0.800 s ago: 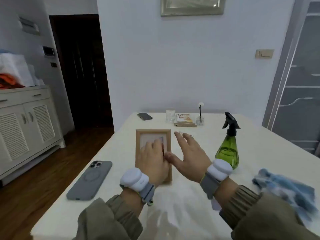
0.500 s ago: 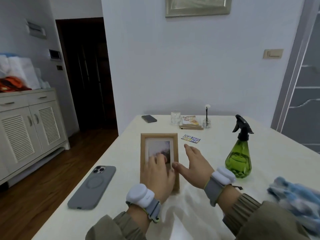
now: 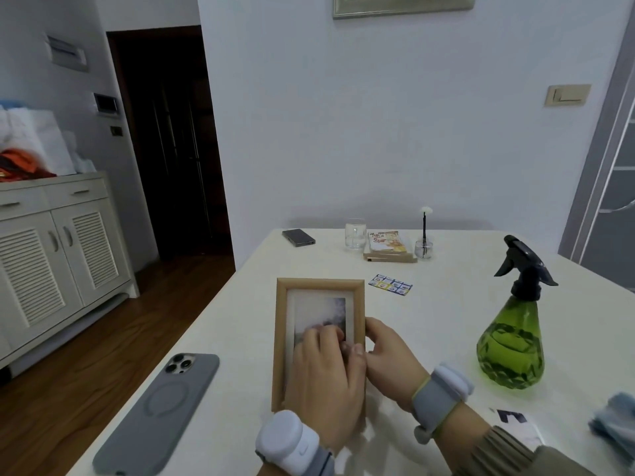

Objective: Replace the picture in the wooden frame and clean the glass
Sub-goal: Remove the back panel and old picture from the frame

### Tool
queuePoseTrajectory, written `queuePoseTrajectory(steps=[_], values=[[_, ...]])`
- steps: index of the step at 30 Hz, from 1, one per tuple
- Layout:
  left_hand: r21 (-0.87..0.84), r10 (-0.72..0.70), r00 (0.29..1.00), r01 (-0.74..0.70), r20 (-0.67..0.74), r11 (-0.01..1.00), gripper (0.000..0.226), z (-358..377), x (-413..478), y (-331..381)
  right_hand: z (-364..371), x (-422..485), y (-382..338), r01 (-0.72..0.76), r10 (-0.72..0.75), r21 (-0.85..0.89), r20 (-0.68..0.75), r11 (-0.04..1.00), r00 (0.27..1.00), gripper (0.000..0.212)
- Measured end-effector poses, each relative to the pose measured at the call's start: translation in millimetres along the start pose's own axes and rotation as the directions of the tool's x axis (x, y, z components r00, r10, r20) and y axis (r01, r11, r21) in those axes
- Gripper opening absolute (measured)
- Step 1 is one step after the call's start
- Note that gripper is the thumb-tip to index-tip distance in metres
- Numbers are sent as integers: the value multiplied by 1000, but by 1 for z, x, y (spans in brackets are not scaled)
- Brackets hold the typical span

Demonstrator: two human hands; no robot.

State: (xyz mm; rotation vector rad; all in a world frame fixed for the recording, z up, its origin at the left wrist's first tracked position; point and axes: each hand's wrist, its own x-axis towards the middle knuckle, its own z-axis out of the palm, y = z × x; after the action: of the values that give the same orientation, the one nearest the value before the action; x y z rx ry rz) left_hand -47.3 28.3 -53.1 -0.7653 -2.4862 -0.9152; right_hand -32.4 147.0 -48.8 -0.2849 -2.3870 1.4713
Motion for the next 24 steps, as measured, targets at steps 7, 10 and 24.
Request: queuePoseTrajectory(steps=[7, 10, 24], values=[[-120, 11, 994, -24, -110, 993, 54, 18, 4, -6, 6, 0, 5, 55, -50, 55, -104, 997, 993, 35], [-302, -4, 987, -45, -159, 952, 52, 24, 7, -3, 3, -2, -3, 140, -136, 12, -180, 990, 974, 33], [-705, -105, 994, 76, 2, 706, 60, 27, 28, 3, 9, 3, -19, 114, -154, -187, -211, 976, 965, 26]])
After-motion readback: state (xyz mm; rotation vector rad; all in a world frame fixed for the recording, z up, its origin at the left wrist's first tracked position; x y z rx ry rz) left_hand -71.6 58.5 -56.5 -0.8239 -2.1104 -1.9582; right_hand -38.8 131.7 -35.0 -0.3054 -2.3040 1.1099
